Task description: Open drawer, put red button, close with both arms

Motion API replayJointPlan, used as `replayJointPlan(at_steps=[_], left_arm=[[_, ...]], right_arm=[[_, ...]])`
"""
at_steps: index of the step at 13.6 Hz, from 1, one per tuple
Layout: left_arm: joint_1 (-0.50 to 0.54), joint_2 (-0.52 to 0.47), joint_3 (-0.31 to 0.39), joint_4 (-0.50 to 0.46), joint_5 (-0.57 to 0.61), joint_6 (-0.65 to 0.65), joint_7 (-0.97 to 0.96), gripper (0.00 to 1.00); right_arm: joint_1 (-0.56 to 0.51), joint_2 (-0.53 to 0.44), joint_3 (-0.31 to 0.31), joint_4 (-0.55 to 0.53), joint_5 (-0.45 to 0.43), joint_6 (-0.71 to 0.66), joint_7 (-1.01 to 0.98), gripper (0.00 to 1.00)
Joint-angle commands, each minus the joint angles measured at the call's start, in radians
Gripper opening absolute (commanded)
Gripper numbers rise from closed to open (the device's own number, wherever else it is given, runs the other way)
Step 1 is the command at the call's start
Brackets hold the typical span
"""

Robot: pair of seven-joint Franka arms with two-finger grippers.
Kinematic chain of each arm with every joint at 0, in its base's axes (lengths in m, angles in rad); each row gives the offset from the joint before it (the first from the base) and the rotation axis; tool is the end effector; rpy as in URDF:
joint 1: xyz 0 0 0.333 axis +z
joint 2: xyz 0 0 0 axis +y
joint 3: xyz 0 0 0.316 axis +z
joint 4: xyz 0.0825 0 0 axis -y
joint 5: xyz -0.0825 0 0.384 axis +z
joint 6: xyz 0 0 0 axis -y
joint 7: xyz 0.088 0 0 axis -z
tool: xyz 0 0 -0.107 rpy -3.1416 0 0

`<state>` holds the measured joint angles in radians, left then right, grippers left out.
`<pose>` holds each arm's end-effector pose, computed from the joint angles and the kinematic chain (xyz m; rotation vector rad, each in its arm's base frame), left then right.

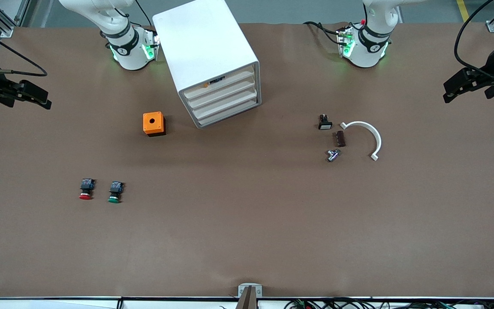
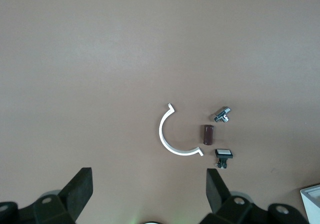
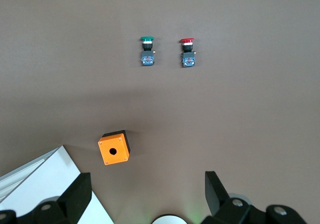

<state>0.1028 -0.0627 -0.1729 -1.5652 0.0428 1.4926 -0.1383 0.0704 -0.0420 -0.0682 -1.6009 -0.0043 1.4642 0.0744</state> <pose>0.5261 -0.0354 0.6538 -3.0853 -0.1107 0.0080 0.5297 -0.0001 0.6244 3.1310 -0.1132 -0.1484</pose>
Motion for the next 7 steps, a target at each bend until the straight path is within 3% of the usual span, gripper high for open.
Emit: replayJointPlan(at_steps=[1,4,7], left_arm=[[0.001,0.017,-0.005,0.027,0.017,-0.02,-0.007,1.0],[0.005,0.027,0.0,0.03,0.009,-0.02,0.0,1.0],[0.008,0.107,0.001,0.062,0.008,-0.02,0.019,1.0]], right_arm=[[0.002,0.001,0.002,0.012,-0.02,-0.008,-0.005,1.0],[0.002,0.001,0.002,0.012,-0.02,-0.008,-0.005,1.0],[0.002,0.001,0.002,0.012,-0.026,-0.008,-0.005,1.0]])
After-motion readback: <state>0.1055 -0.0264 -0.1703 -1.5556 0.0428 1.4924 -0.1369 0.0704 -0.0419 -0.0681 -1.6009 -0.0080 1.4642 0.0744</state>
